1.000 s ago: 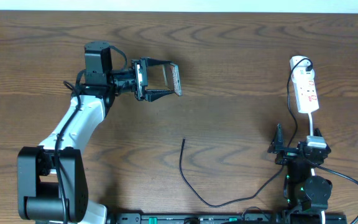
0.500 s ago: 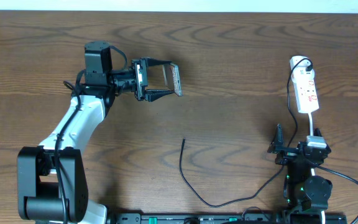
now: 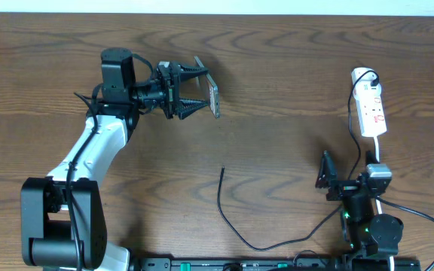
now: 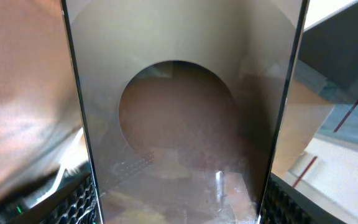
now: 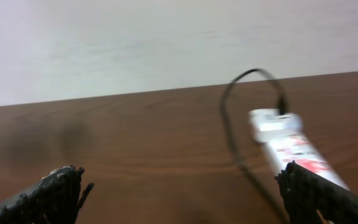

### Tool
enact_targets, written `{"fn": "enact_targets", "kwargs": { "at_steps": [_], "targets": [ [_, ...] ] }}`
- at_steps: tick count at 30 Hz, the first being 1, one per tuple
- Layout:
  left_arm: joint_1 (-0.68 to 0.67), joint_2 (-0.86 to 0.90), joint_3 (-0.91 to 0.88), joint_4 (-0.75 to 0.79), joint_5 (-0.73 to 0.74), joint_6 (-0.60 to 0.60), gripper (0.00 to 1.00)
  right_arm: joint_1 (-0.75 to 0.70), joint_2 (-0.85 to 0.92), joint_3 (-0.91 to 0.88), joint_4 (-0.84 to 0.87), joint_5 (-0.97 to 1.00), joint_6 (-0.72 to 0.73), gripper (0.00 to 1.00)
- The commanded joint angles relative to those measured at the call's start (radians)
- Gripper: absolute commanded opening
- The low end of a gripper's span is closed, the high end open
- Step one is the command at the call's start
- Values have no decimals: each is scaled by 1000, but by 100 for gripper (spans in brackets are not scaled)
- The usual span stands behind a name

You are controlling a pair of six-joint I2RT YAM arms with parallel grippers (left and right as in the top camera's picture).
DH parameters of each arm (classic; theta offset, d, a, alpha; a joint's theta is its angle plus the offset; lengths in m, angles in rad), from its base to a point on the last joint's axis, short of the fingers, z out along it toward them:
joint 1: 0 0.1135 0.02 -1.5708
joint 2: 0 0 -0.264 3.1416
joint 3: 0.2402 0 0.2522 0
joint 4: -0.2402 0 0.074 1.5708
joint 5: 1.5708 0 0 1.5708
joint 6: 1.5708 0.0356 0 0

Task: Plug charger to phone and switch on socket
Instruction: 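Move the right gripper toward the phone held by the left gripper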

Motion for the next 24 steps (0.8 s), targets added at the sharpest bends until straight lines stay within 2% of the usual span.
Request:
{"fn": "enact_targets", "kwargs": {
  "at_steps": [1,6,10,17,21,24],
  "targets": [
    [0,-23,27,12,-38,127,7,11,-1,35,-7,-150,74,99],
    [0,-23,27,15,-147,163,7,11,40,140,-8,-253,86,99],
    [0,-23,27,30,-206,188,7,11,163,252,-11,-350,109,99],
    [-15,-22,27,29,-230,193,7,11,581,534,-108,-584,101,99],
    [-46,-22,27,30,-304,196,7,12,812,672,-112,-685,100,99],
    [-73,-22,27,29,-345,196,7,35,958,752,-112,-726,44,99]
  ]
}}
